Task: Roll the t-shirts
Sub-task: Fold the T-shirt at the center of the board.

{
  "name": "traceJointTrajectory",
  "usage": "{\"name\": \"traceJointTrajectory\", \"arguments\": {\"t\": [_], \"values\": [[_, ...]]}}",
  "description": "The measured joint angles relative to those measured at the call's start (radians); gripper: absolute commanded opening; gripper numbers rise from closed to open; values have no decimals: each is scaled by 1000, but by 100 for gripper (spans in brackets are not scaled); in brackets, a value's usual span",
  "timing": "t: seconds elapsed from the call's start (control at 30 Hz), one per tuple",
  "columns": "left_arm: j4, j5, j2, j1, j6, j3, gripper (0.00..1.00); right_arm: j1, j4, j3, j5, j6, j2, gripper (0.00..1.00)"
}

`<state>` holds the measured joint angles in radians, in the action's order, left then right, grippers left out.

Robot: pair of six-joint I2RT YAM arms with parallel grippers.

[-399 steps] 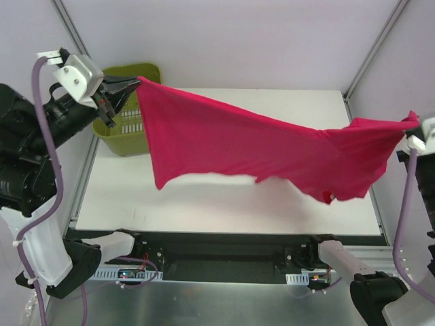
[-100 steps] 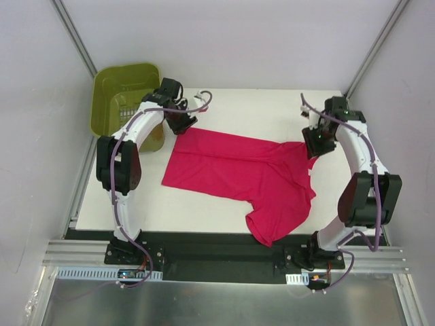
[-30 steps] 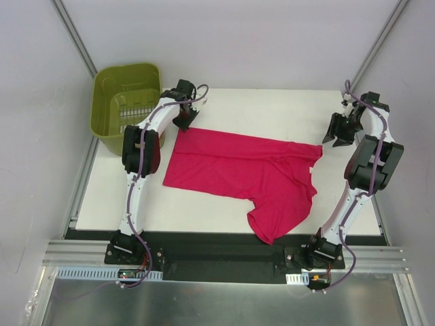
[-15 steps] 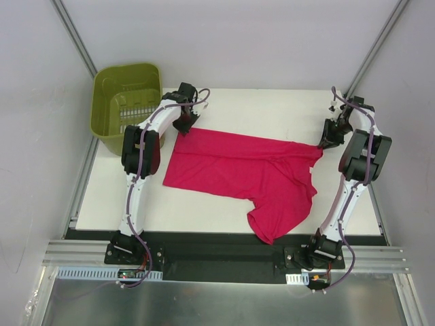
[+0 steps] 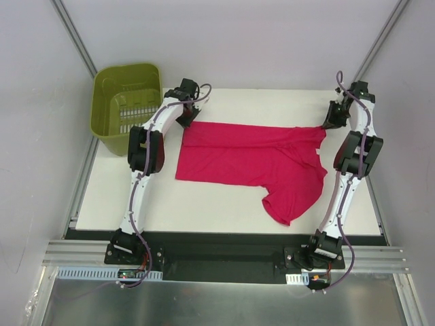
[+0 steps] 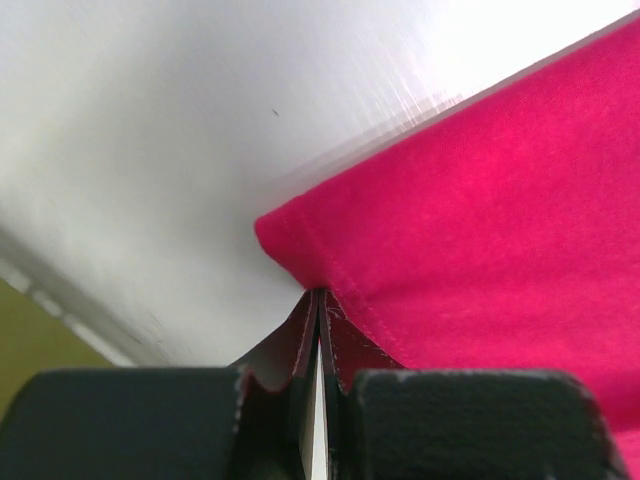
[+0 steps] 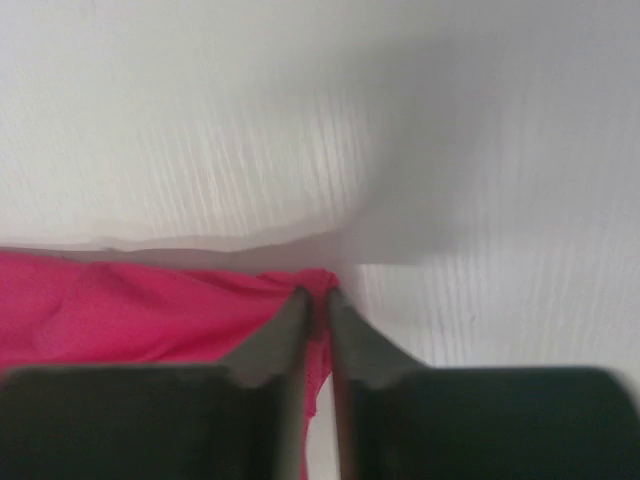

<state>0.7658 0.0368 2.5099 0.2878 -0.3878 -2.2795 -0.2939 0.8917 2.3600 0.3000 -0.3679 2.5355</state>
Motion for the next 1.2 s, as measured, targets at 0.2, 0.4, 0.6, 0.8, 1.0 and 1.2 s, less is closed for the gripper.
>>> {"name": "traceJointTrajectory", "arguments": {"t": [0.2, 0.4, 0.6, 0.8, 1.0, 1.2], "values": [[-1, -2, 18, 1, 6, -61, 28, -10, -48, 67, -5, 78, 29, 67], [5, -27, -86, 35, 27, 7, 56, -26, -42, -13, -4, 56, -59, 67], [17, -81, -287, 100, 67, 103, 69, 7, -86, -304, 85, -128, -365, 67], [46, -129, -426, 110, 80, 176, 70, 193, -48, -467, 113, -400, -509, 70], [58, -134, -447, 103, 80, 235, 71, 300, -3, -496, 95, -502, -420, 70], [78, -133, -447, 103, 74, 266, 71, 295, 19, -462, 32, -559, -336, 69]]}}
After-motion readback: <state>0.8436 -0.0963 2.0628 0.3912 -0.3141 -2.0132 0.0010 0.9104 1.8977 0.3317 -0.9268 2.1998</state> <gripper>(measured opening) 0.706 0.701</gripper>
